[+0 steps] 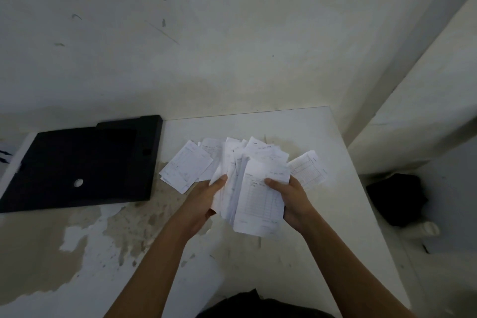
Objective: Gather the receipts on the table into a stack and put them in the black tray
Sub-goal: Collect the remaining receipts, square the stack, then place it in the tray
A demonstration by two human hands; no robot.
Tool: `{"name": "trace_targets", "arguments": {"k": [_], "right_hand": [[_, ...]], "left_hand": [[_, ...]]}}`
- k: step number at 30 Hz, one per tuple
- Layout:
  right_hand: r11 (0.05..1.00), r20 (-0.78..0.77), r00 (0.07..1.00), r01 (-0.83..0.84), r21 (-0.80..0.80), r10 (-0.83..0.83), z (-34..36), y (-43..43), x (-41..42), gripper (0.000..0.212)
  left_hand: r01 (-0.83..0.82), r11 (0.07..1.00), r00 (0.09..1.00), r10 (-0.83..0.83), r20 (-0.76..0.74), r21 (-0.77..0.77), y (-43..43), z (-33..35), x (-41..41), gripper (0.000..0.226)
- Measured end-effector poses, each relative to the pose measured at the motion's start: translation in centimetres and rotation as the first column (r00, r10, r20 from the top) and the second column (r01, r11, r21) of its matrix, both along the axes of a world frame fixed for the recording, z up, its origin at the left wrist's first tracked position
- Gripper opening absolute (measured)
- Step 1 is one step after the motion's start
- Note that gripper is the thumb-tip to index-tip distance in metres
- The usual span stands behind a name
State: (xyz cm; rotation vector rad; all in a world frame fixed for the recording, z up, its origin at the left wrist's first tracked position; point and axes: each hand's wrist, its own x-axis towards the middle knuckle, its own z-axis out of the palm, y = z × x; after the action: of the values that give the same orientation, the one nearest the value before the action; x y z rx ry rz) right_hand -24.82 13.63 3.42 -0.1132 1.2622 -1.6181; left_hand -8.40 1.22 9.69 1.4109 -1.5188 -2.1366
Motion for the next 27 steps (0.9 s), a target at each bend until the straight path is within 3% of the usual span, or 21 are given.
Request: {"name": "trace_targets", "arguments": {"k": [2,6,9,12,14,18,20,22,23,24,26,27], "right_hand": [[0.999,0.065,0.998,0.024,-0.021,-0.023,0.1,0.1,0.1,0.043],[0.996,0.223,0.974,-0.022,-0.090,0.042,-0.1,0.3,0.6,0.044],[0.993,0.256,0.964,-0.048,-0.104,0.073,-1.0,0.0,1.4,0.036],[0.993,0.234,0.968,-0.075,-0.086,0.093,-1.2,-0.4,2.0,0.050],[0.996,0.121,0.988,-0.091,-0.017,0.092,-1.3,-0.6,2.2,0.049],[0.985,-0.260,0.950,-0.163,0.057,0.172,-1.0,0.1,2.1,0.045],[0.958,-0.462,0.843,-0.201,0.205,0.275,-1.4,-0.7,3.4,0.039],[0.913,-0.685,0.689,0.085,0.398,0.234,-2.0,-0.7,4.5,0.016],[0.900,-0.753,0.607,0.134,0.414,0.256,-2.0,-0.1,4.8,0.013],[0.937,-0.781,0.564,0.037,0.348,0.268,-2.1,0.6,5.1,0.022],[0.924,-0.632,0.678,-0.226,0.308,0.376,-2.2,1.4,6.0,0.040],[0.911,-0.571,0.712,-0.277,0.306,0.408,-2.3,2.4,6.2,0.033]], "left_hand": [[0.012,1.000,0.999,-0.013,0.029,0.023,0.4,-0.1,0.0,0.024],[-0.058,0.998,0.996,0.057,-0.069,-0.012,0.7,-0.3,-0.1,0.024],[-0.072,0.994,0.997,0.069,-0.039,-0.079,1.3,-0.8,-0.5,0.035],[-0.087,0.994,0.995,0.090,0.045,-0.063,1.8,-1.1,0.1,0.043],[-0.002,0.998,0.999,0.005,0.050,-0.063,1.9,-1.3,0.9,0.034],[0.173,0.927,0.984,-0.149,0.097,-0.333,1.7,-2.5,2.2,0.007],[0.167,0.894,0.985,-0.139,0.098,-0.417,2.0,-3.4,2.7,0.024],[0.094,0.864,0.993,-0.043,0.112,-0.495,2.4,-4.8,3.3,0.016],[0.065,0.853,0.990,0.009,0.138,-0.518,2.7,-4.9,3.5,0.011],[0.030,0.855,0.991,0.043,0.128,-0.518,3.1,-5.3,3.9,0.012],[0.029,0.872,0.995,0.020,0.095,-0.488,4.1,-6.2,4.7,0.017],[0.033,0.883,0.996,0.010,0.089,-0.469,4.8,-6.7,5.2,0.021]]}}
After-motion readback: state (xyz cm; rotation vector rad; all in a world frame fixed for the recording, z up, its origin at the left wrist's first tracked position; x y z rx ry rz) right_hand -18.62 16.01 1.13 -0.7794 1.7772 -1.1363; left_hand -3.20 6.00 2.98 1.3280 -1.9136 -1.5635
